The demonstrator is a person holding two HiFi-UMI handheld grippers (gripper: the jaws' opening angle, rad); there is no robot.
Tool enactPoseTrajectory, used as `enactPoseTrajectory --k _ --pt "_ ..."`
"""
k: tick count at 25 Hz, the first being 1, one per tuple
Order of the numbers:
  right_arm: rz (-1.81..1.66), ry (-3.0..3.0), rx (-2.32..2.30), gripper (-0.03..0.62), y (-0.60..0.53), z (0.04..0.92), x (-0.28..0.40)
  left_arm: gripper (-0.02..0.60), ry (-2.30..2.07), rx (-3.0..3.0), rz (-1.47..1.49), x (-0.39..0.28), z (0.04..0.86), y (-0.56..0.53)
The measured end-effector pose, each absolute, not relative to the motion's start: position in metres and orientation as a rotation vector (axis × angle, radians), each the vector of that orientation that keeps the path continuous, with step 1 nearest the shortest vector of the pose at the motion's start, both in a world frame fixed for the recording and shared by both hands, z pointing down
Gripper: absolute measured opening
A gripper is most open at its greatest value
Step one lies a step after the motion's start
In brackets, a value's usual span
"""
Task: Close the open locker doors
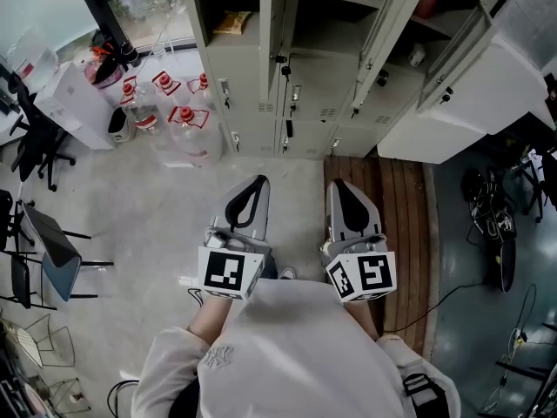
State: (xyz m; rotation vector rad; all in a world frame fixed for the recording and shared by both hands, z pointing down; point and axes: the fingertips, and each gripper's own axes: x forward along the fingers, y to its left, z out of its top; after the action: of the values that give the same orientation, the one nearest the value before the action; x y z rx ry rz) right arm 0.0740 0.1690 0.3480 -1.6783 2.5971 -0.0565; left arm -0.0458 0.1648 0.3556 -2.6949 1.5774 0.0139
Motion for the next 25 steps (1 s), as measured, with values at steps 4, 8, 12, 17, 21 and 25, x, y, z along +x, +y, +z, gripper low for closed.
enactPoseTrajectory --k 4,8,12,17,21,25 --pt "-0.066 2.586 -1.672 0.012 0.135 0.34 0.054 0.008 1.541 -2.686 0.007 -0.064 0.346 0.127" --pt "-0.056 2.567 -1.683 0.012 0.11 0.331 0.034 0.008 1.523 -2.669 0.023 -0.085 0.333 0.096" --pt "-0.056 2.552 -1.684 0.012 0.092 0.331 0.017 0.007 1.526 -2.703 0.025 -0.099 0.335 0.079" --pt "-0.071 2.542 -1.676 0.011 0.076 0.333 0.005 0.008 1.533 -2.695 0.01 -0.115 0.344 0.065" --pt "-0.069 2.545 -1.67 0.011 0.069 0.333 -0.003 0.008 1.539 -2.685 0.027 -0.124 0.345 0.056" --pt "-0.073 2.551 -1.654 0.011 0.057 0.332 -0.007 0.008 1.561 -2.682 0.021 -0.128 0.345 0.045"
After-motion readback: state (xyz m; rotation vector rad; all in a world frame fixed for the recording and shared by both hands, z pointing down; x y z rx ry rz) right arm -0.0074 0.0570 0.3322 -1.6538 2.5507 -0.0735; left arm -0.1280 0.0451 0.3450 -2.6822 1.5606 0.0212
